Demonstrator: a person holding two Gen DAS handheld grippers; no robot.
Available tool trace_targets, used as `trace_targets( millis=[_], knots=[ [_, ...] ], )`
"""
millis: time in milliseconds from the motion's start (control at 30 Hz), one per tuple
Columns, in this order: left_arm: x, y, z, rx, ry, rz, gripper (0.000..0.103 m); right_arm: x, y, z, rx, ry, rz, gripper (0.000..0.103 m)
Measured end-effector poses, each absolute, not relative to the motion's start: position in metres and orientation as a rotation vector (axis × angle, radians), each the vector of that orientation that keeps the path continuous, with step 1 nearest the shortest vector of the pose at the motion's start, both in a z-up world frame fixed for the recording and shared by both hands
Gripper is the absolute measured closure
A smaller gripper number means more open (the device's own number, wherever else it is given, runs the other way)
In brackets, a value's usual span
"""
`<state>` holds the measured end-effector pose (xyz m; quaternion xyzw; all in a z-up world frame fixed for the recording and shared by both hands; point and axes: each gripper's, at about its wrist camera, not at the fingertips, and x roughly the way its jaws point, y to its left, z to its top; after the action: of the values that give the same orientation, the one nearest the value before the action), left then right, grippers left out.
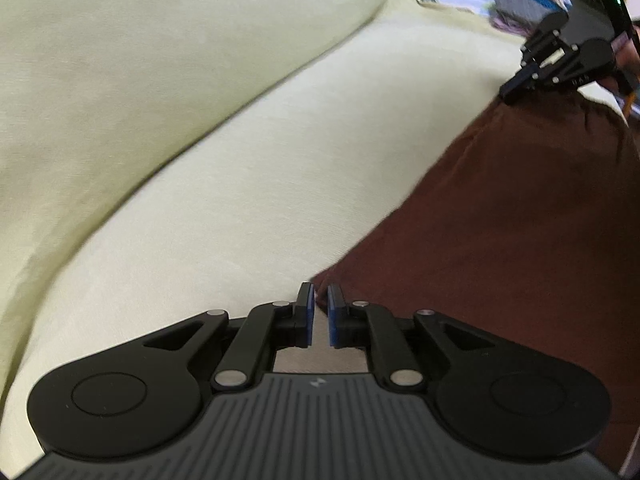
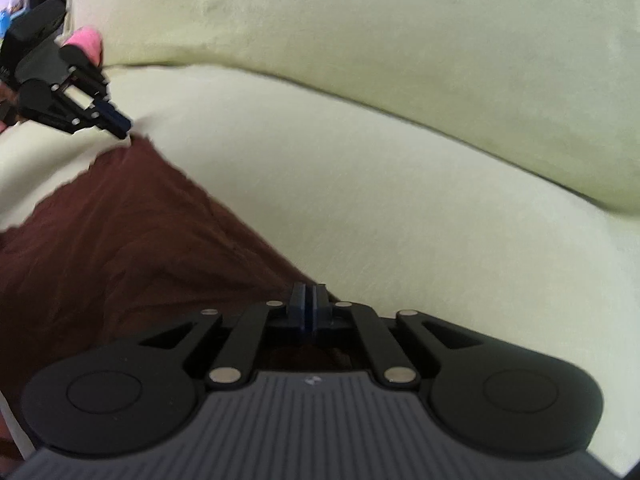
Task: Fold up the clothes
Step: 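Lay the shorts flat on the cushion and open both grippers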
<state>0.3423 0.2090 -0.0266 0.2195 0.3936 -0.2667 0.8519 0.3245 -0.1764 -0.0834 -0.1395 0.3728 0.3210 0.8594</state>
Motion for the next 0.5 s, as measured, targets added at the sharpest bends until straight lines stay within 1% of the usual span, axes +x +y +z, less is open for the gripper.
trace_targets(
  millis=[100,267,400,500],
  knots=[
    [0.330,0.190,-0.004,0.427,0.775,-0.617,0.094,0.314,-0.166,-0.078,-0.270,0.763,0.688,0.098],
    [0.323,0.132,0.002,0.366,0.738,-0.782,0.094,0.292,-0.173,-0.075,-0.325,0.773,0.729,0.098],
    [0.333,0.065,-0.027,0.361,0.762,-0.928,0.094,0.288,-0.180,-0.092,-0.371,0.814,0.705,0.098],
    [0.334,0.041,-0.046,0.391,0.813,-0.955,0.094,0.289,-0.198,-0.099,-0.399,0.827,0.677,0.098]
  ],
)
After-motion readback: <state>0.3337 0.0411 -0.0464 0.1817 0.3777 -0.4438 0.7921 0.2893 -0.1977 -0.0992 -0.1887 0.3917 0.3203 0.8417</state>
